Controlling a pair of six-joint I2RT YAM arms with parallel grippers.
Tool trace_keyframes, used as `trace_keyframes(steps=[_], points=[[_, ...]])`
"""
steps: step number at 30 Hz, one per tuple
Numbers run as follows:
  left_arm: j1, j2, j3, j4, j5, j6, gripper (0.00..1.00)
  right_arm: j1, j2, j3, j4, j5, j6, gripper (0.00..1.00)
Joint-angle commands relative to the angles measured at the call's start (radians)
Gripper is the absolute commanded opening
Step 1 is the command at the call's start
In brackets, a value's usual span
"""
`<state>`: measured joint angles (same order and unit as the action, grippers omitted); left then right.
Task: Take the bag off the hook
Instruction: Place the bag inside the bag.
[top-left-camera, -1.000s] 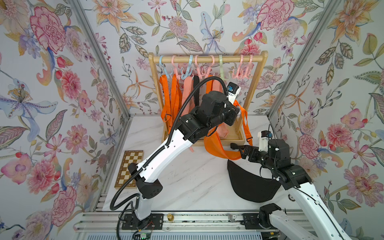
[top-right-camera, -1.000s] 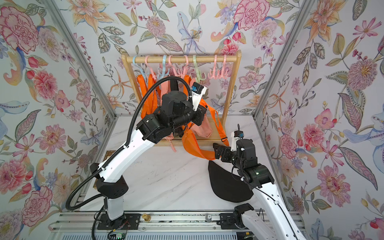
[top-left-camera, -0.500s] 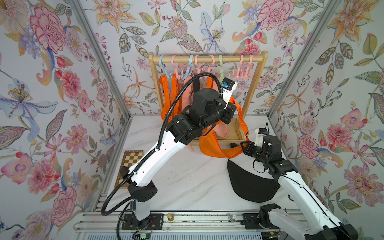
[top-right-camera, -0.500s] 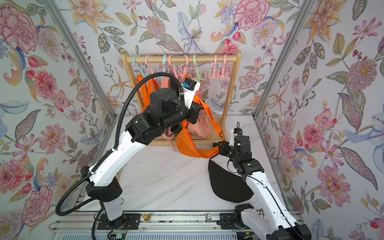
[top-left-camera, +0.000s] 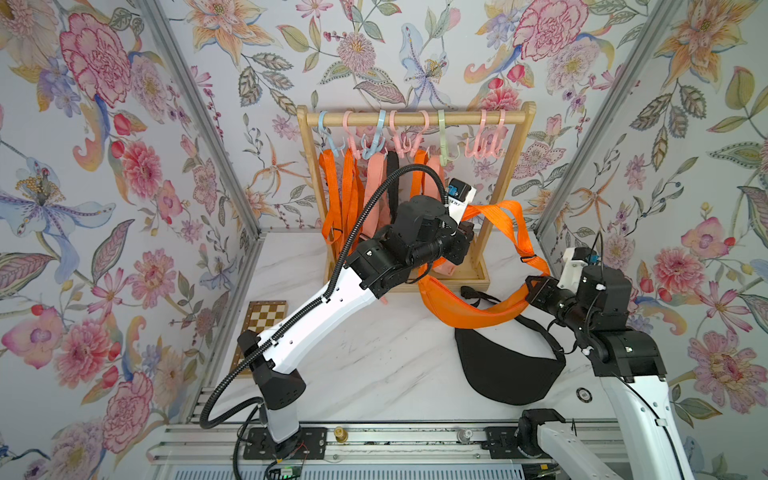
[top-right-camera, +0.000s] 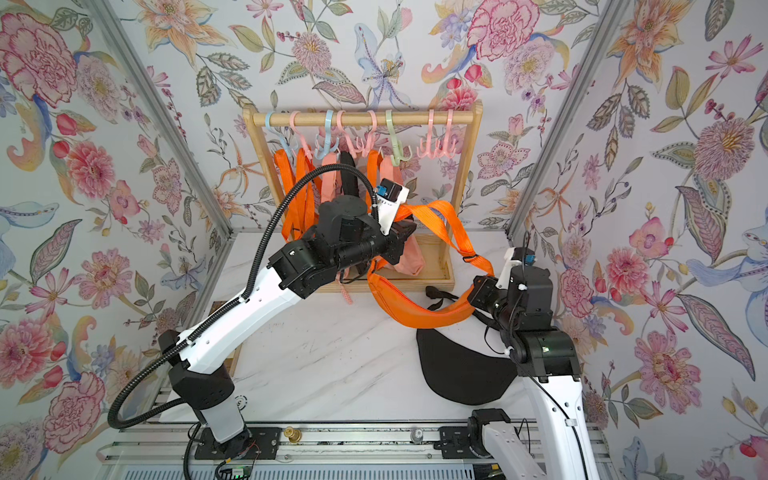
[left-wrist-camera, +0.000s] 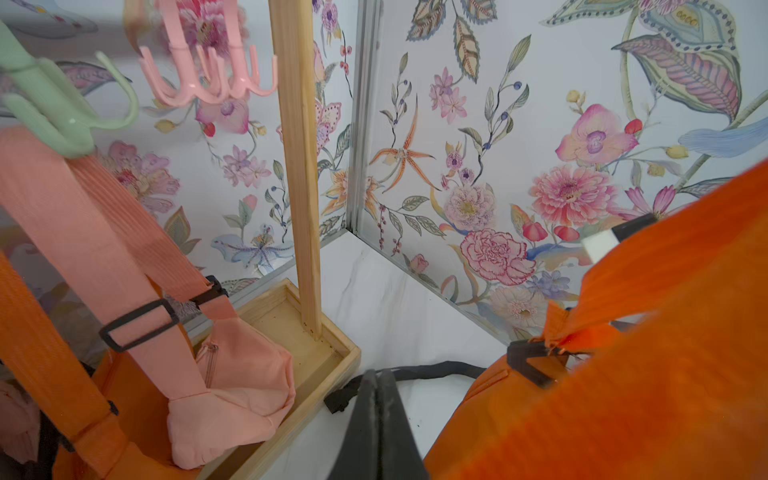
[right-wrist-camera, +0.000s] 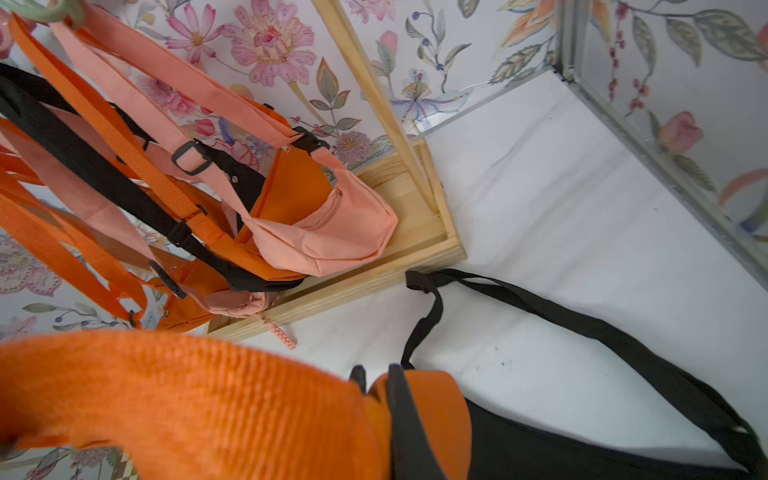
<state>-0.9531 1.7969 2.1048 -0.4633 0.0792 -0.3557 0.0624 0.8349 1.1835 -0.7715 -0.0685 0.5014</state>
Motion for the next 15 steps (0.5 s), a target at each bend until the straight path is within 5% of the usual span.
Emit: trace_keyframes(steps=[1,15], points=[[-0.031,-0.001,-0.032,0.069,0.049,-0.045,0.02,-0.043,-0.003,0.017,-0.204,0.06,-0.007,0.0],[-0.065,0.232,-0.099,0.159,0.162,-0.17,0.0,-0.435,-0.003,-0.186,-0.257,-0.128,-0.053,0.0]])
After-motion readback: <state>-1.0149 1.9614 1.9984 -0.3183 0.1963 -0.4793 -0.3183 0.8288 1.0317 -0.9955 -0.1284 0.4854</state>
